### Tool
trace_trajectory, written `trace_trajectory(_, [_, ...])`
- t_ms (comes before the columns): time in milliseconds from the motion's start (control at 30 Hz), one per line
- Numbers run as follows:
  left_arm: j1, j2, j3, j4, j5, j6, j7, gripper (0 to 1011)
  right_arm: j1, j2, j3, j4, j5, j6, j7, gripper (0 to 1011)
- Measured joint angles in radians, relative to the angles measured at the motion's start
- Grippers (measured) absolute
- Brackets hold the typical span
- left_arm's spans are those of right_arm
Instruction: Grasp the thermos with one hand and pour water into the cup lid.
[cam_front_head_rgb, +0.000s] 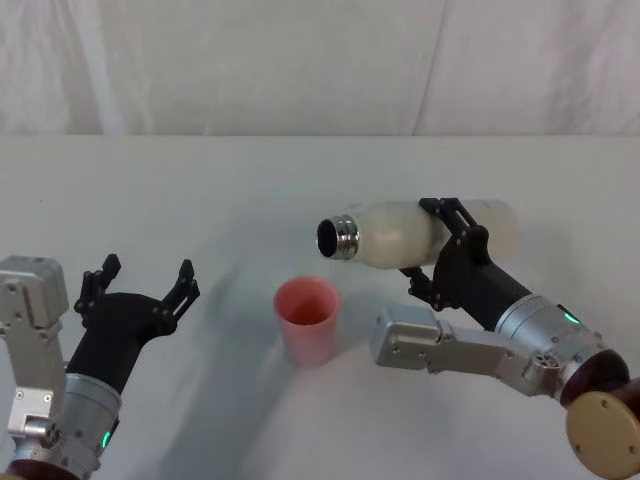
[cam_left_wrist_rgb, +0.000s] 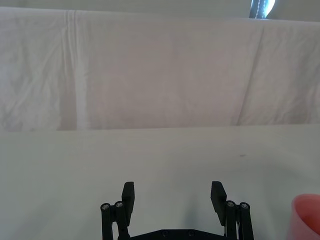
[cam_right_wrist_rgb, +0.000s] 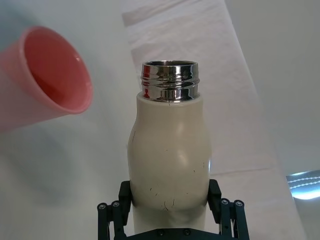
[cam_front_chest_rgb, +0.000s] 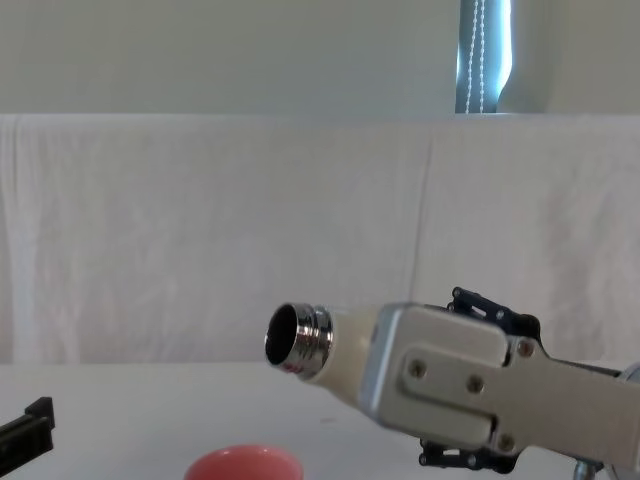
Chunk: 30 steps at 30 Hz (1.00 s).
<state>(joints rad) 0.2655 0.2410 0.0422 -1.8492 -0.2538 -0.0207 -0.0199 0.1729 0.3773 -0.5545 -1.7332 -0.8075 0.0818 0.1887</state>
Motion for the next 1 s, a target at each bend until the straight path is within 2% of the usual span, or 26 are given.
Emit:
trace_trajectory(433, [0.0, 0.0, 0.0, 0.0, 0.0, 0.0, 0.0, 1001, 0.009, 0.007, -0.031, 0.019, -0.07, 0.007, -0.006, 946])
trace_trajectory(1000, [0.0, 0.0, 0.0, 0.0, 0.0, 0.0, 0.0, 1001, 0.019, 0.016, -0.06, 0.017, -0.124, 0.015, -0.002, 946])
